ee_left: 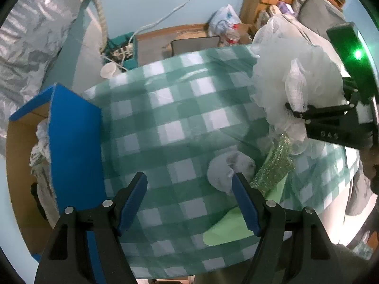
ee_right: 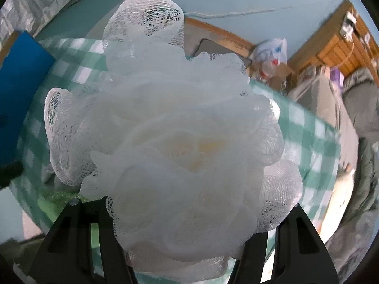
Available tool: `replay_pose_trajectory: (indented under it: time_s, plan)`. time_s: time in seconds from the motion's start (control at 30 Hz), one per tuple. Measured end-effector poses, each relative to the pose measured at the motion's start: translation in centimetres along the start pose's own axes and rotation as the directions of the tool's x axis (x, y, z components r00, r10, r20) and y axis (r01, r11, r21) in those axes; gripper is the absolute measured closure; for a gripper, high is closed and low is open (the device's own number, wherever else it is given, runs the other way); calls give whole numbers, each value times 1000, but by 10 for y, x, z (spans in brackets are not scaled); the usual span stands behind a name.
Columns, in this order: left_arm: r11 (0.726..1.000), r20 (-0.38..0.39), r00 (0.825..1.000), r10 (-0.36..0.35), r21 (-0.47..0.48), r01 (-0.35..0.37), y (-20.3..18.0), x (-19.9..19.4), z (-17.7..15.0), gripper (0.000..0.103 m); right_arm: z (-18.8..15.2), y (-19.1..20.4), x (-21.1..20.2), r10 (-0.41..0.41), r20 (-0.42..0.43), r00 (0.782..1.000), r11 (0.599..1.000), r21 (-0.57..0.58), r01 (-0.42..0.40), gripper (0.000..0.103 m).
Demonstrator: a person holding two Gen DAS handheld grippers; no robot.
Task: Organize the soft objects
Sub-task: 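Close the left gripper on the green glittery sponge while the right holds the pouf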
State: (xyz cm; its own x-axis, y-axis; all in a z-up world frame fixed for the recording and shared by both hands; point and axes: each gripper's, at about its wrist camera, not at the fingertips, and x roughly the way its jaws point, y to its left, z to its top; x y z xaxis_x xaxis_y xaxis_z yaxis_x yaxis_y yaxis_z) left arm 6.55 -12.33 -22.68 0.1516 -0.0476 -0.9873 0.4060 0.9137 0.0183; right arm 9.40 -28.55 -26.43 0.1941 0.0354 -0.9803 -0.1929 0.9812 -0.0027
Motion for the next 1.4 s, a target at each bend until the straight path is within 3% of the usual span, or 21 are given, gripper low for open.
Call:
replay_pose_trajectory:
  time_s: [0.3, 0.53, 0.97, 1.2, 1.27, 1.4]
  plan:
    - [998, -7, 999, -34, 61, 35, -25, 2, -2, 28, -28, -16, -15, -13, 11, 1000, 998, 63, 12, 45]
    - [989, 2, 998, -58, 137, 57, -51, 0, 4, 28, -41, -34, -22, 23, 20, 1000, 991, 132, -25, 45]
    - [961, -54, 992, -115, 245, 125, -90, 20, 14, 27, -81, -41, -27, 63, 10, 998, 976, 209, -63, 45]
    - [949, -123, 981, -150, 261, 177, -104, 45, 22, 28, -90, -46, -31, 72, 18, 997, 966, 248, -75, 45]
    - [942, -130, 979, -160, 277, 191, -108, 48, 23, 31, -93, -47, -30, 76, 17, 997, 962, 262, -78, 45]
    - [937, -154, 976, -154, 291, 194, -110, 54, 23, 61, -97, -48, -29, 83, 15, 996, 957, 277, -84, 45]
